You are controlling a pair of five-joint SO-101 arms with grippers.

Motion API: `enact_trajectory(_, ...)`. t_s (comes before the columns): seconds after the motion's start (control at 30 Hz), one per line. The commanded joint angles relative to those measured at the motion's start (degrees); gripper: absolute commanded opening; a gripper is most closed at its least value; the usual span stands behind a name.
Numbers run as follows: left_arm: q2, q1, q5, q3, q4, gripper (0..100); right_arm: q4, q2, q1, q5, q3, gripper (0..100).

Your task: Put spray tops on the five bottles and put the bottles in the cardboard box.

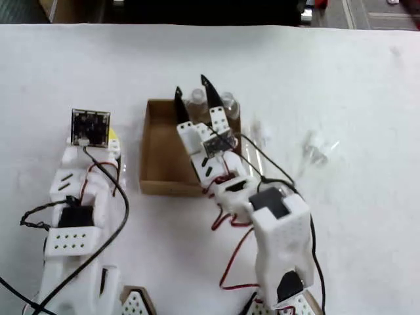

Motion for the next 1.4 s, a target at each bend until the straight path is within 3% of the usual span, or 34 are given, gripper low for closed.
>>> enact_trajectory(0.0,-1.63,0.13,0.18,-0.62,-1.49,3,-0.57,-12.53,-0.75,0.79,4.57,18.0)
enact_trajectory(0.13,-1.63,0.13,0.18,-0.62,-1.41,3,4.62,-26.51,-0.4,0.79,9.76,18.0)
enact_trajectory(0.3,-1.63,0.04,0.18,-0.62,-1.41,3,21.32,-49.27,0.84,0.79,14.07,18.0)
enact_trajectory(0.6,-1.89,0.04,0.18,0.0,-1.58,3,71.87,-90.59,12.62,0.79,14.77,18.0)
enact_trajectory(0.8,-1.98,0.04,0.18,0.18,-1.67,3,99.74,-106.15,27.47,0.79,14.86,18.0)
enact_trajectory(0.93,-1.98,0.04,0.18,0.18,-1.41,3,108.18,-108.53,36.97,1.23,14.86,18.0)
enact_trajectory(1.07,-1.8,0.04,0.18,0.26,-1.41,3,112.48,-106.59,41.98,1.23,14.86,18.0)
enact_trajectory(1.23,-1.71,0.04,0.18,0.26,-1.41,3,116.18,-101.23,42.42,1.23,15.03,18.0)
enact_trajectory(1.37,-1.71,0.04,0.18,0.26,-1.41,3,117.23,-97.19,38.37,1.32,18.11,18.0)
